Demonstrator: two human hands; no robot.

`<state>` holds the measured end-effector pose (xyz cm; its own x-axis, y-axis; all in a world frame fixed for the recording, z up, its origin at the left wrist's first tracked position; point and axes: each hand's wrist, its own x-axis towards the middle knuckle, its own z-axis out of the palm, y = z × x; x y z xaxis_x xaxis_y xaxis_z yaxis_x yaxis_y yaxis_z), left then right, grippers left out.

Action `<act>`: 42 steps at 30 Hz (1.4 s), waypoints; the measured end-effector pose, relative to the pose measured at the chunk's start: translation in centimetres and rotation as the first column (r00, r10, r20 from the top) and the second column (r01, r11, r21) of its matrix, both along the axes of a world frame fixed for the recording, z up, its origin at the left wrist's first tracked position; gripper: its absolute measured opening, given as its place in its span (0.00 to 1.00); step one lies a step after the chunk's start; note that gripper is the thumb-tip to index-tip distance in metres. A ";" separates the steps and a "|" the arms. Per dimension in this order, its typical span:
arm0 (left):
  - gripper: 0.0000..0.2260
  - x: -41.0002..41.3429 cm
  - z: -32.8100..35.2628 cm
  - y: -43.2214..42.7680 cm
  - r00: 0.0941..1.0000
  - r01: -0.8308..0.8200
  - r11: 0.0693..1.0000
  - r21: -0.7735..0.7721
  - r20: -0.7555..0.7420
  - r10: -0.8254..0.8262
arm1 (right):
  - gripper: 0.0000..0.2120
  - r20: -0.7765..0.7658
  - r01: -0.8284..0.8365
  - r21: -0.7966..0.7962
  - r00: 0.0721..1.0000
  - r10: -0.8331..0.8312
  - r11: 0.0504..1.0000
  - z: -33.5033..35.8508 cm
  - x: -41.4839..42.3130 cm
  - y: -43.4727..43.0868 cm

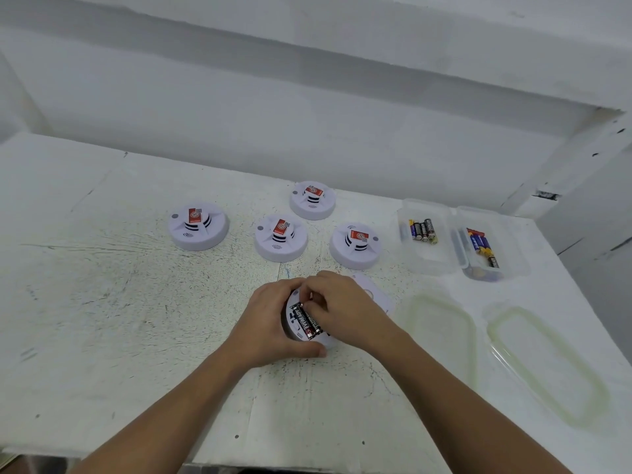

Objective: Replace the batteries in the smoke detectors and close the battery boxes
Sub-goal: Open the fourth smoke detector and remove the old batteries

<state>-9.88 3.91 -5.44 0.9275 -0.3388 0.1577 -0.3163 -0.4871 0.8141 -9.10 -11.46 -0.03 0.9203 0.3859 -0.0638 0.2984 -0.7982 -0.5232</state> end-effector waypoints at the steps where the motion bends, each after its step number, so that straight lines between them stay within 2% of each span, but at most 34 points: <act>1: 0.37 0.0 0.2 0.0 1.000 0.003 1.000 -0.005 0.004 -0.003 | 0.05 -0.005 -0.013 -0.017 1.000 0.013 1.000 0.1 0.2 0.1; 9: 0.30 0.2 0.1 0.0 1.000 0.009 1.000 -0.006 -0.007 -0.009 | 0.02 -0.009 -0.090 -0.083 0.996 0.090 0.992 0.4 0.4 0.6; 13: 0.31 0.4 -0.4 0.1 1.000 0.004 1.000 0.016 0.002 -0.004 | 0.05 -0.028 -0.089 -0.012 0.996 0.088 0.996 0.9 0.1 0.3; 19: 0.32 0.2 -0.4 0.1 1.000 -0.004 0.999 0.033 -0.014 0.004 | 0.04 -0.021 -0.055 0.076 0.998 0.057 0.996 1.2 -1.0 -0.2; 21: 0.32 0.2 -0.2 0.1 1.000 -0.005 1.000 0.031 -0.020 0.006 | 0.03 -0.038 -0.010 0.107 0.999 0.015 0.994 1.1 -1.0 -0.3; 23: 0.35 0.1 0.0 0.1 0.999 -0.012 0.999 0.034 -0.029 0.013 | 0.05 -0.134 0.096 0.189 0.988 -0.072 0.977 1.1 -0.6 -0.6; 26: 0.44 -0.1 0.2 0.3 0.998 -0.019 0.997 0.075 -0.053 0.023 | 0.05 -0.358 0.297 0.401 0.922 -0.150 0.867 1.7 0.4 -1.7; 29: 0.47 -0.2 0.3 0.4 0.995 -0.016 0.994 0.110 -0.098 0.027 | 0.03 -0.530 0.512 0.607 0.831 -0.169 0.608 3.2 2.2 -3.9; 32: 0.50 -0.3 0.4 0.4 0.992 -0.019 0.993 0.117 -0.122 0.033 | 0.04 -0.552 0.639 0.689 0.768 -0.323 0.341 5.0 4.5 -7.1; 33: 0.50 -0.3 0.4 0.4 0.992 -0.021 0.993 0.114 -0.124 0.035 | 0.04 -0.525 0.650 0.699 0.749 -0.404 0.297 5.6 5.3 -8.3; 35: 0.50 -0.4 0.5 0.4 0.991 -0.025 0.993 0.115 -0.129 0.040 | 0.03 -0.413 0.678 0.658 0.689 -0.595 0.328 5.9 6.7 -10.8; 37: 0.49 -0.4 0.7 0.3 0.991 -0.020 0.994 0.103 -0.132 0.034 | 0.03 -0.230 0.738 0.508 0.613 -0.756 0.443 5.6 7.6 -13.1; 39: 0.48 -0.4 0.9 0.3 0.990 -0.016 0.996 0.086 -0.137 0.027 | 0.04 -0.084 0.780 0.301 0.595 -0.799 0.549 5.3 8.0 -14.2; 42: 0.48 -0.4 1.1 0.3 0.989 -0.019 0.996 0.087 -0.144 0.031 | 0.06 -0.066 0.772 0.074 0.636 -0.769 0.632 4.8 8.2 -14.0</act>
<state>-10.27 4.17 -4.39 0.9468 -0.3219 -0.0075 -0.1851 -0.5631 0.8054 -0.92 -25.49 4.73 0.8840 -0.4576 -0.0961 -0.4184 -0.6825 -0.5993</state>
